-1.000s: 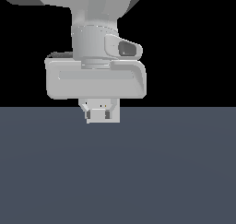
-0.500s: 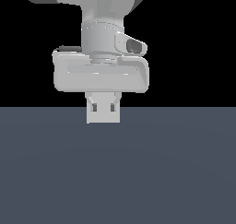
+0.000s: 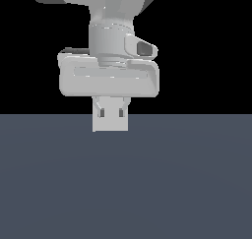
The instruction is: Plug the charger into the wall socket.
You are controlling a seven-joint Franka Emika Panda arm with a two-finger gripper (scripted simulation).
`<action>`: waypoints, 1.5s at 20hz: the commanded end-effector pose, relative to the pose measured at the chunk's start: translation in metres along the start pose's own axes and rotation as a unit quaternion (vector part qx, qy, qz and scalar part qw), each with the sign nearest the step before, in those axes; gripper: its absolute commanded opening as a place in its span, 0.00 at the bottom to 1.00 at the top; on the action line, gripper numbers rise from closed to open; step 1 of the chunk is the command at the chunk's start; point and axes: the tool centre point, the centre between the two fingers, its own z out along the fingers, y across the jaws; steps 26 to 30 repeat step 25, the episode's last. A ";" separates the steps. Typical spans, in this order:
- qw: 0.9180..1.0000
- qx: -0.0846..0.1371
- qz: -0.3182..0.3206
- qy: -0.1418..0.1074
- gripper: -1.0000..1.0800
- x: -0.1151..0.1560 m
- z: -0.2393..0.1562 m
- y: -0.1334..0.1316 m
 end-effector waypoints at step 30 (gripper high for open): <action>1.000 0.000 0.000 0.000 0.00 0.049 0.012 0.000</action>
